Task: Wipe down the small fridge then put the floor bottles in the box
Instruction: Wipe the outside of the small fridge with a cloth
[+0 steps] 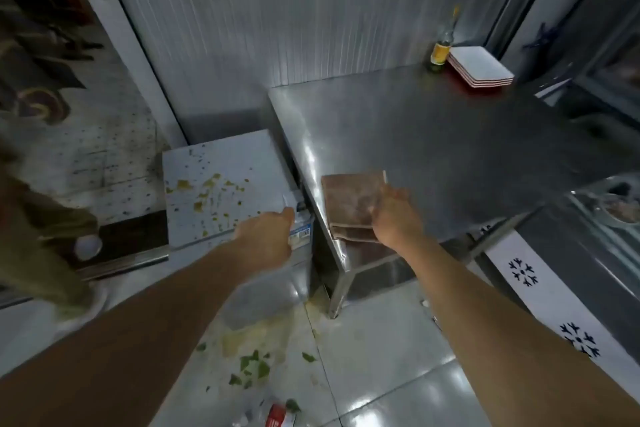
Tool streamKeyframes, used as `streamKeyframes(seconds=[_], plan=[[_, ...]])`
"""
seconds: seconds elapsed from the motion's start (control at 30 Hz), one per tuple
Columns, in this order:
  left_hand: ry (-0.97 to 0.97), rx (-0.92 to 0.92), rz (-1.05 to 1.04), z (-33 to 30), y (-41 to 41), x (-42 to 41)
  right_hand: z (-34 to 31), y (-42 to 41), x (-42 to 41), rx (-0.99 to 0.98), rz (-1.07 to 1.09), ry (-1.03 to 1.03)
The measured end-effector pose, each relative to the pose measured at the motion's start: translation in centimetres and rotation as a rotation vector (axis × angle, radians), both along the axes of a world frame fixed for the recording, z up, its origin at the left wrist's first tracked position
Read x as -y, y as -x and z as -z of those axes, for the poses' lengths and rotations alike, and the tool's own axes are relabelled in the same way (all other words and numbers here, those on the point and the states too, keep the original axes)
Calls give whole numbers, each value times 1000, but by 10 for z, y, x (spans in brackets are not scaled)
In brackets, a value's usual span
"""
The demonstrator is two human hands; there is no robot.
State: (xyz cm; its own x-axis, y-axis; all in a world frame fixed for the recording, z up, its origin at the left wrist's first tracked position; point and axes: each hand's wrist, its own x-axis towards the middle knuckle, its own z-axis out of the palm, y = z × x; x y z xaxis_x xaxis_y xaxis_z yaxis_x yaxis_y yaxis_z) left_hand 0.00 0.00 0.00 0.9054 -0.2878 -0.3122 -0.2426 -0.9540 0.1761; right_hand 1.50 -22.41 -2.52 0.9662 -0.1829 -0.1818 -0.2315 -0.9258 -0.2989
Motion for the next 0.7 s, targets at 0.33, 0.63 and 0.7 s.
streamKeyframes(seconds=[0.33, 0.63, 0.7], plan=[[-19, -21, -117, 40, -23, -21, 41, -42, -13, -59, 133, 141], [23, -99, -138, 9, -18, -84, 6, -36, -68, -24, -99, 70], [59, -121, -146, -3, -17, -104, -11, -33, -91, -30, -170, 60]])
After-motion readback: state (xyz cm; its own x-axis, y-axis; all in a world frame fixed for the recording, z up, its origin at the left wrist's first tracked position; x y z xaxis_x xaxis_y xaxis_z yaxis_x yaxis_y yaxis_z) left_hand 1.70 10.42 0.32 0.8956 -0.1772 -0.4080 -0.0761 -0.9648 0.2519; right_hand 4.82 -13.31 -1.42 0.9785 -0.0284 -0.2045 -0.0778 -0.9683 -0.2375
